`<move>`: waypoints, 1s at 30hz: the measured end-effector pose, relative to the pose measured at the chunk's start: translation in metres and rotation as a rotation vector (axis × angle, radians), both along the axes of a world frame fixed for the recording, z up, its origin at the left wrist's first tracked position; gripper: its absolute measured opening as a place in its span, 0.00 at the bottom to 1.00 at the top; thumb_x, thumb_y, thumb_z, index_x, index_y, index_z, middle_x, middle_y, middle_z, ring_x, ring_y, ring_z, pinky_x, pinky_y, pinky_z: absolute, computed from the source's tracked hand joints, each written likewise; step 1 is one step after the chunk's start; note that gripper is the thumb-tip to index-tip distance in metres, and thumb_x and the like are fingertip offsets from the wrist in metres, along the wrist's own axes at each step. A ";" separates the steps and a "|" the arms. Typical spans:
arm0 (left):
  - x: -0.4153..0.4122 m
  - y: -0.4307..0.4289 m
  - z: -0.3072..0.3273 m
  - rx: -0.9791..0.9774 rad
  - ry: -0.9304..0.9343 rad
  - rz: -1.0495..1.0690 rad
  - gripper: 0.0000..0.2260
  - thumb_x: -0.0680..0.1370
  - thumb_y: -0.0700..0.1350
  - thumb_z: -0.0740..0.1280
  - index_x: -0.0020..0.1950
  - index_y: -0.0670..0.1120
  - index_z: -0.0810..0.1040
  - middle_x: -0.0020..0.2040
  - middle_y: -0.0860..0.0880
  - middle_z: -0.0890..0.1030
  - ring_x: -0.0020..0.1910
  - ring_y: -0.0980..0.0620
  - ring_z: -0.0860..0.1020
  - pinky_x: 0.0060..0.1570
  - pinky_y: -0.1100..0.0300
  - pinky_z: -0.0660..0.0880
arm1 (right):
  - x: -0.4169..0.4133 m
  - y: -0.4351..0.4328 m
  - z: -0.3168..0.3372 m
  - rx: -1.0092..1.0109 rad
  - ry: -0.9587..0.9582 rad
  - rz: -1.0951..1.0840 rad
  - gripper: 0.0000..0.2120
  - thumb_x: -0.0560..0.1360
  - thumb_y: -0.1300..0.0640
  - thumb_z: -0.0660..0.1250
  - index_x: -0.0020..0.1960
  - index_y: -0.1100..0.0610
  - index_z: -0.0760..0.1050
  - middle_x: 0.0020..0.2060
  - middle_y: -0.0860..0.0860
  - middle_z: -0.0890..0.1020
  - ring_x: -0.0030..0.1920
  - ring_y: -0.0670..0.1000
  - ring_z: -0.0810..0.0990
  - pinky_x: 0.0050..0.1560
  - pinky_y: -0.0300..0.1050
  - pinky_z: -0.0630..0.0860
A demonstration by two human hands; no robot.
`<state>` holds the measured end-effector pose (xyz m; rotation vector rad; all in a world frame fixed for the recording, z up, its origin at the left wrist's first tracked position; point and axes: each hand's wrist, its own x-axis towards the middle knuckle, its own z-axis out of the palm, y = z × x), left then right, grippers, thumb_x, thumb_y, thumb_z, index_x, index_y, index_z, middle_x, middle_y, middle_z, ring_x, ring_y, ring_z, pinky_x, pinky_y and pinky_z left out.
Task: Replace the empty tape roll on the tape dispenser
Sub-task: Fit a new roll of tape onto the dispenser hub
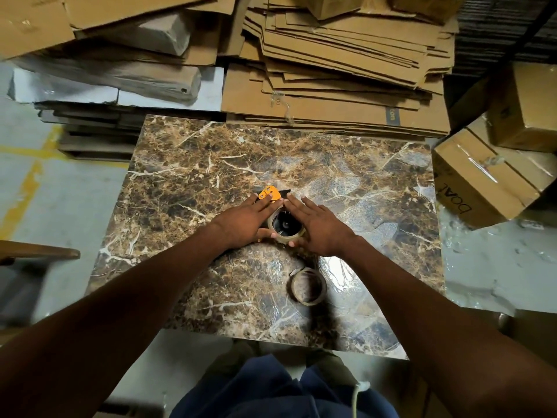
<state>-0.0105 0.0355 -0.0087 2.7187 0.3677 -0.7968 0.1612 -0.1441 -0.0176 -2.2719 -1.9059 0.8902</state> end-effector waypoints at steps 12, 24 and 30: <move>-0.002 -0.007 -0.014 0.087 -0.017 0.027 0.39 0.83 0.68 0.58 0.87 0.56 0.43 0.88 0.50 0.38 0.87 0.40 0.45 0.77 0.31 0.64 | -0.002 0.007 -0.012 -0.032 0.098 -0.048 0.51 0.76 0.44 0.75 0.85 0.49 0.44 0.85 0.46 0.44 0.84 0.52 0.50 0.80 0.58 0.61; -0.011 -0.023 -0.027 0.063 -0.145 0.140 0.38 0.82 0.65 0.64 0.87 0.57 0.50 0.87 0.51 0.36 0.86 0.40 0.44 0.74 0.36 0.69 | -0.011 0.009 -0.024 -0.044 0.159 -0.241 0.53 0.70 0.49 0.81 0.84 0.46 0.51 0.82 0.51 0.63 0.77 0.58 0.70 0.74 0.51 0.70; -0.021 -0.021 -0.026 -0.107 -0.407 0.845 0.38 0.82 0.61 0.68 0.87 0.53 0.55 0.86 0.42 0.59 0.80 0.37 0.66 0.73 0.40 0.72 | -0.010 0.010 -0.017 -0.065 0.214 -0.321 0.49 0.68 0.52 0.81 0.81 0.42 0.56 0.74 0.53 0.75 0.68 0.59 0.78 0.62 0.48 0.74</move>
